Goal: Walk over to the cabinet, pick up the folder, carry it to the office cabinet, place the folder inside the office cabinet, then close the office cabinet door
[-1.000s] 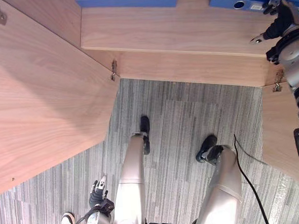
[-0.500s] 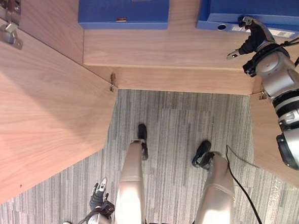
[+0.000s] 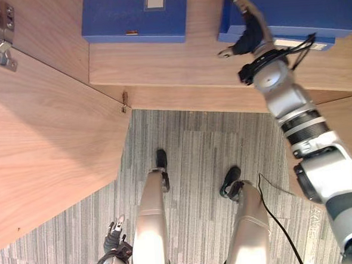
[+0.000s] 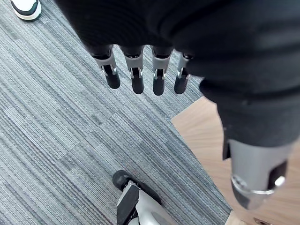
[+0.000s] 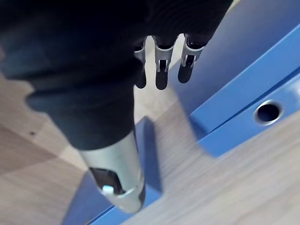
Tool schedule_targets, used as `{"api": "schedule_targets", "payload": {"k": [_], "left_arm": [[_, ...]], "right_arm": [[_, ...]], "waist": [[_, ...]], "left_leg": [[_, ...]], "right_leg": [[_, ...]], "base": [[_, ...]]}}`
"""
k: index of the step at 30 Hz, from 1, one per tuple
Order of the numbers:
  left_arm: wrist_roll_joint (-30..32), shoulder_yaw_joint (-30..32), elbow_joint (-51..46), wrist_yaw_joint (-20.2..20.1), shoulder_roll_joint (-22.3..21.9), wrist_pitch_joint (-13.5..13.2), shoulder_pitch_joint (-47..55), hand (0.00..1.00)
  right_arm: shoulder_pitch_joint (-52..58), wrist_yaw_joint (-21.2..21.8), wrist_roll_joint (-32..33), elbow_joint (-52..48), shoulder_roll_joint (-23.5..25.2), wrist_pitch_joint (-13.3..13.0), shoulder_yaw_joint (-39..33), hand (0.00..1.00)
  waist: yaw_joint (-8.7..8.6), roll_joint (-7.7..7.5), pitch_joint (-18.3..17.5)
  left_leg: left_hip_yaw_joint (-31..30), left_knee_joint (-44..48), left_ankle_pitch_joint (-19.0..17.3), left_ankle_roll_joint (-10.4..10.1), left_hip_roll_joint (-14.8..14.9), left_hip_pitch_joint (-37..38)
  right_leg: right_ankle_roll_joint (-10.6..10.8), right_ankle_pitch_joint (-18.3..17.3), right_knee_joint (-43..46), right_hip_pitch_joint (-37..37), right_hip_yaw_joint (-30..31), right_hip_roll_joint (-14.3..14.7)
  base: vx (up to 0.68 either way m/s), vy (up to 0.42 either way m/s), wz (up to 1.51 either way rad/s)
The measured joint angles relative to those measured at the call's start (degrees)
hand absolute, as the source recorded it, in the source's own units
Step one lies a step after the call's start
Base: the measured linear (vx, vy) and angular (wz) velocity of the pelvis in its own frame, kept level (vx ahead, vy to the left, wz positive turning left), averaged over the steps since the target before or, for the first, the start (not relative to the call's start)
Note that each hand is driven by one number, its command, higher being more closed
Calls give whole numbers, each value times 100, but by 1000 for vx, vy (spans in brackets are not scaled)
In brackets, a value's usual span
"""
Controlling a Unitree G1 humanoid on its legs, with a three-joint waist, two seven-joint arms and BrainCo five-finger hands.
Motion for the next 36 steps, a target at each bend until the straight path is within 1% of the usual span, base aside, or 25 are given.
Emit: {"api": "schedule_targets", "payload": {"k": [2,3,5,9,12,14,17,19,20,21,23,26,28,30,32,36], "left_arm": [[0,-27,162,3,24,3,0,0],[1,-28,194,2,33,4,0,0],[4,-63,244,2,80,4,0,0],[23,-65,394,2,190,3,0,0],[24,-64,439,3,239,-1,-4,0],[24,-63,437,23,236,-2,-5,0],[24,-57,418,45,222,-6,-13,0],[24,-58,409,59,158,-5,-55,0],[24,-58,394,106,58,-4,-59,0],[24,-58,345,119,3,3,-65,0],[24,-59,290,133,-39,0,-95,0],[24,-63,289,164,-54,1,-140,0],[24,-65,288,180,-132,2,-189,0],[24,-81,289,181,-170,8,-209,0],[24,-156,291,183,-169,8,-214,0],[25,-247,284,181,-177,8,-216,0]], "right_arm": [[106,85,546,-40,210,-146,212,0],[135,117,664,-40,256,-162,243,0],[178,265,1147,-39,289,-231,381,0],[201,369,1923,37,364,-410,351,0],[80,335,2557,548,503,-460,239,0],[-5,218,3163,880,676,-476,-192,0],[-208,70,3803,1035,704,-575,-592,0],[-492,-93,4270,1249,677,-652,-1065,0],[-719,-208,4638,1407,656,-734,-1325,0],[-754,-238,4877,1463,554,-827,-1349,0],[-776,-245,5146,1543,443,-849,-1359,0],[-796,-284,5496,1746,406,-866,-1422,0],[-800,-310,5512,1972,231,-864,-1419,0],[-804,-308,5471,2055,147,-842,-1378,0],[-806,-292,5440,2124,-6,-802,-1072,0],[-878,-179,5201,2134,-217,-735,-762,0]], "waist": [[44,-51,-26],[57,-55,-28],[90,-60,-30],[190,-86,-44],[264,-88,-45],[306,-87,-45],[300,-81,-48],[309,-79,-50],[321,-71,-50],[321,-65,-50],[352,-50,-59],[380,-14,-54],[415,64,-61],[465,112,-77],[479,214,-73],[540,276,-111]], "left_leg": [[-12,-33,-1,0,9,6],[-23,-33,-4,0,8,10],[-58,-42,-10,1,6,16],[-70,-71,-11,2,-14,14],[-80,-103,-7,1,-31,9],[-108,-103,-6,0,-43,-25],[-205,-55,-4,-2,-69,-144],[-258,-9,3,1,-138,-266],[-258,88,-4,17,-207,-360],[-285,189,-29,21,-278,-435],[-313,401,-105,17,-340,-597],[-357,685,-204,-11,-384,-860],[-366,845,-217,-5,-470,-1053],[-351,893,-220,-2,-477,-1143],[-350,955,-220,1,-498,-1192],[-313,956,-211,-4,-511,-1265]], "right_leg": [[15,32,-94,42,-6,33],[15,33,-109,67,-23,35],[13,47,-177,141,-84,45],[8,53,-230,170,-132,42],[7,54,-254,168,-147,35],[8,54,-254,162,-177,25],[9,48,-221,123,-279,0],[19,7,-112,29,-303,-85],[17,-43,37,-71,-300,-180],[80,-127,196,-136,-310,-278],[100,-247,451,-277,-291,-382],[128,-366,771,-513,-262,-487],[153,-441,1010,-726,-183,-585],[160,-447,1080,-847,-133,-601],[164,-474,1171,-902,-116,-652],[214,-513,1260,-1072,-2,-674]], "base": [[25,46,0],[22,54,4],[15,51,6],[1,28,2],[0,0,0],[-1,17,5],[4,17,11],[5,31,20],[0,29,27],[-12,17,26],[-25,2,20],[-35,1,11],[-23,-22,14],[-6,-8,2],[2,-8,2],[11,-31,-2]]}}
